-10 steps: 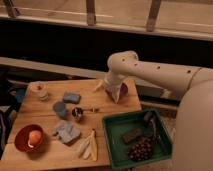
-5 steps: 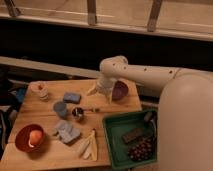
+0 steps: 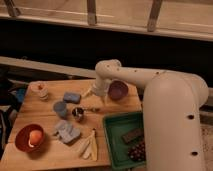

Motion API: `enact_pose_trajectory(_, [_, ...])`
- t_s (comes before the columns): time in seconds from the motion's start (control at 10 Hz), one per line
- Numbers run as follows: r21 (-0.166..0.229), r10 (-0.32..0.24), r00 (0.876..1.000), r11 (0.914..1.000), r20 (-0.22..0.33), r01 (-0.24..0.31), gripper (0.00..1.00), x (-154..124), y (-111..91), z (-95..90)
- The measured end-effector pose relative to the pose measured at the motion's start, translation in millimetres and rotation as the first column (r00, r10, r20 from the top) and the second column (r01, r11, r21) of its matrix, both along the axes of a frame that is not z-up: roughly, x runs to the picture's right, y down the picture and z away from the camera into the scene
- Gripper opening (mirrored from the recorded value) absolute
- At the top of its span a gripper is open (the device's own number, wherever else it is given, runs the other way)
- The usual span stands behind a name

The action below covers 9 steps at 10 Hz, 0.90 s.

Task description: Place fork in purple bowl

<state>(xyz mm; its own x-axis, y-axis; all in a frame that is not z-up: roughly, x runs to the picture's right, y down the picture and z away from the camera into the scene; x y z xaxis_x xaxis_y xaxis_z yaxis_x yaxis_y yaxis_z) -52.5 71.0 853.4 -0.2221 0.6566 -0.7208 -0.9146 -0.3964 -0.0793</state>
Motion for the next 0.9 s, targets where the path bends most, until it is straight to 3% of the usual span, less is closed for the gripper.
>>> enact_pose_trajectory(0.1, [-0.021,-0.007,1.000,0.9998,0.000,0.007,0.79,-1,6,2.4])
enact_pose_trajectory(0.6, [-0.018,-0.006,1.000,0.9998,-0.006,0.006,0.79,-1,4,3.5])
enact_pose_trajectory(0.9, [-0.062,-0.013,0.999,0.9980,-0.031,0.011,0.79,5,24,24.5])
